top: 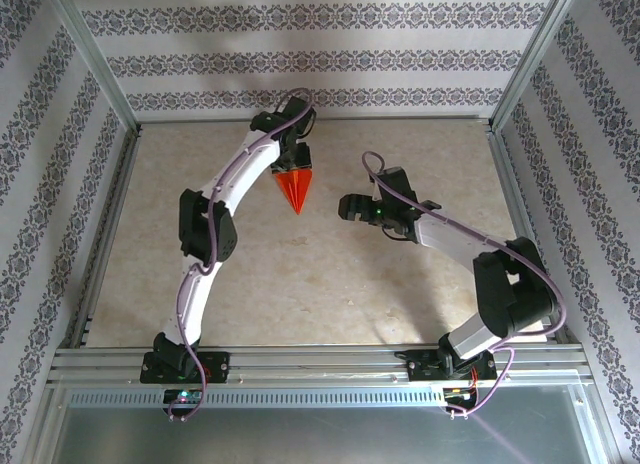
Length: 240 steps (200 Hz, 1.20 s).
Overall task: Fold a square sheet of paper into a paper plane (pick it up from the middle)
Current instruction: Move the paper plane to the top-center of the table, then reset both arms
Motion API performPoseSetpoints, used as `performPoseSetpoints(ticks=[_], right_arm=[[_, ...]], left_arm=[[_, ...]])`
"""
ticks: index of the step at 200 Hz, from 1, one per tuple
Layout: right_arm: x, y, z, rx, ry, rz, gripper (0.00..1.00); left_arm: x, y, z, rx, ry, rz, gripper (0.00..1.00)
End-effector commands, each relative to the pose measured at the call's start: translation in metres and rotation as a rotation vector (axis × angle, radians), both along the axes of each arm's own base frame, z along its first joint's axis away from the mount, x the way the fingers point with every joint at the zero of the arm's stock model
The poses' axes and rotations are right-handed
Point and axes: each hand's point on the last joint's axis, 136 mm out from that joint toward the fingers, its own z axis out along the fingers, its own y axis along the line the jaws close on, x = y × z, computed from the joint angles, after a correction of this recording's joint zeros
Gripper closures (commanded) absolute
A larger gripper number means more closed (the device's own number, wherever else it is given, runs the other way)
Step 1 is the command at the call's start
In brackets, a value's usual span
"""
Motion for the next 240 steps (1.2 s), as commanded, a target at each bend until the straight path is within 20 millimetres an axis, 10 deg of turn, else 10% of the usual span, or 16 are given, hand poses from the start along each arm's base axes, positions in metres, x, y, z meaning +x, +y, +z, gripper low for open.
performPoseSetpoints(ticks=[1, 48, 117, 170, 240], right_arm=[[0.015, -0.022, 0.056, -0.038, -0.156, -0.056, 0.02], [0.014, -0.093, 0.099, -0.257, -0.349, -0.236, 0.02], [-0.006, -0.171, 0.084, -0.505, -0.517, -0.475, 0.02], [-0.008, -0.207, 0.037, -0.582, -0.464, -0.526, 0.02], [0.011, -0.175, 0.015, -0.495, -0.589, -0.278, 0.02]], left_arm=[[-0.014, 0.025, 0.06, 0.051, -0.145, 0.039, 0.4], [-0.06, 0.117, 0.101, 0.168, -0.423, 0.196, 0.13], [-0.161, 0.269, 0.051, 0.373, -0.615, 0.496, 0.01], [-0.175, 0.286, -0.002, 0.464, -0.723, 0.44, 0.01], [-0.146, 0.259, -0.023, 0.358, -0.844, 0.227, 0.01]])
